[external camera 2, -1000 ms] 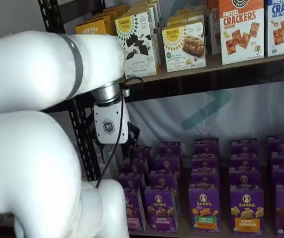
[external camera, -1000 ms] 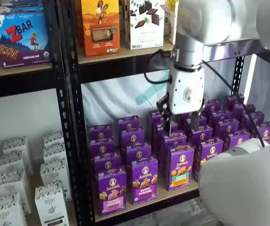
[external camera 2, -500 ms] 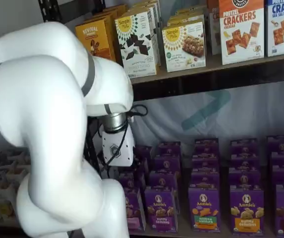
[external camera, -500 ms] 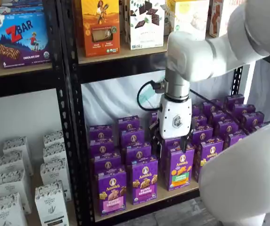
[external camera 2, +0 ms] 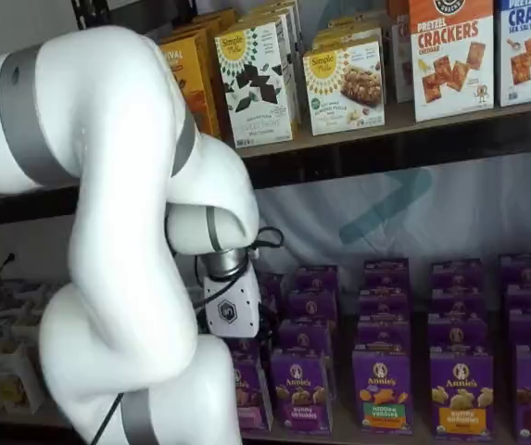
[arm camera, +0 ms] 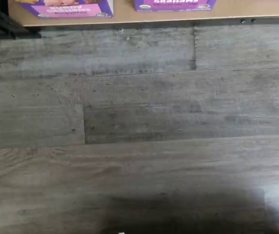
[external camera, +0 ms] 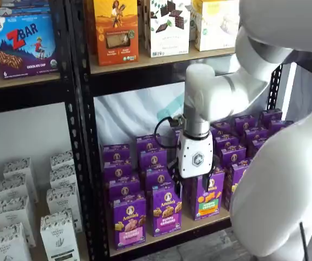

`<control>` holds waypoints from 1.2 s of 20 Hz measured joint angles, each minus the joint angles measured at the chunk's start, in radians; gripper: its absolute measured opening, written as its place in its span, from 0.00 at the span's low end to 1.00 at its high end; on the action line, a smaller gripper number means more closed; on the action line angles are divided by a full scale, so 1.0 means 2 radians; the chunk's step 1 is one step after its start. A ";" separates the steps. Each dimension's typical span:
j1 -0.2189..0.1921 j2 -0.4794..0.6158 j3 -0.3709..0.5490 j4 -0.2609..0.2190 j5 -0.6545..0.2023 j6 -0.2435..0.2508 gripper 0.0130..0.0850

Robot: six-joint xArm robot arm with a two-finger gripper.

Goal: Pick up the purple box with a pink patch in the middle, on the bottom shelf, the first box from the left

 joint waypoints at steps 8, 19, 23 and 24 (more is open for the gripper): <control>0.001 0.111 -0.020 0.006 -0.088 -0.009 1.00; 0.039 0.218 -0.068 0.040 -0.156 -0.004 1.00; 0.049 0.251 -0.089 0.037 -0.169 0.008 1.00; 0.053 0.264 -0.098 0.034 -0.175 0.014 1.00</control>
